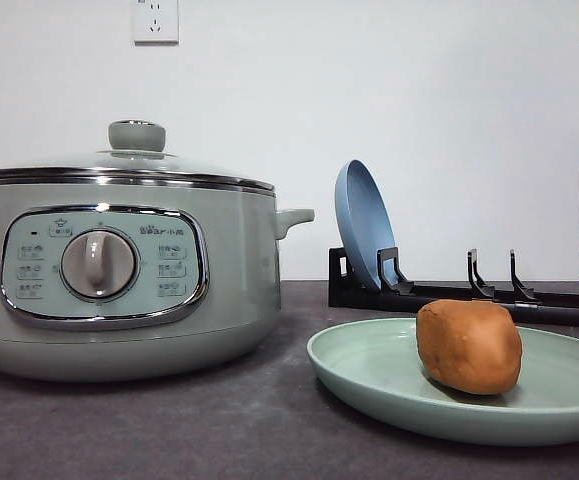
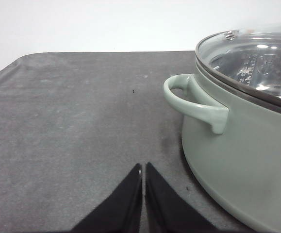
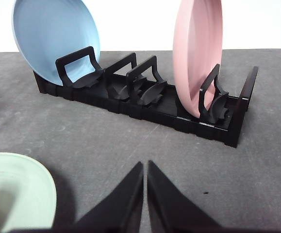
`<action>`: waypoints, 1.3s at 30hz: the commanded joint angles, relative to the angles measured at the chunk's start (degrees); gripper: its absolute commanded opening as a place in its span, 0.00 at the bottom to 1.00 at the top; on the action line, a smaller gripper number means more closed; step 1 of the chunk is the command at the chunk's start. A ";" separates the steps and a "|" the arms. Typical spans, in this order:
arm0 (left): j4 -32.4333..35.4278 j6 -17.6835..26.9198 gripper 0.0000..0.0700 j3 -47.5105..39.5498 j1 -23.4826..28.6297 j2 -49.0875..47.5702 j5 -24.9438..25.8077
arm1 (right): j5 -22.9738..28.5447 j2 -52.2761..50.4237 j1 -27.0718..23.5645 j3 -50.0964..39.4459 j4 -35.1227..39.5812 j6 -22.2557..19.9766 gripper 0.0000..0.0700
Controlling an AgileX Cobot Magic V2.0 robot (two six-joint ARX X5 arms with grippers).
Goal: Transfer potato from steamer to green plate
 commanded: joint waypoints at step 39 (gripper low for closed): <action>-0.46 -0.33 0.00 -1.17 0.11 -0.12 -0.13 | 0.00 -0.17 -0.06 -0.26 -0.05 -0.39 0.00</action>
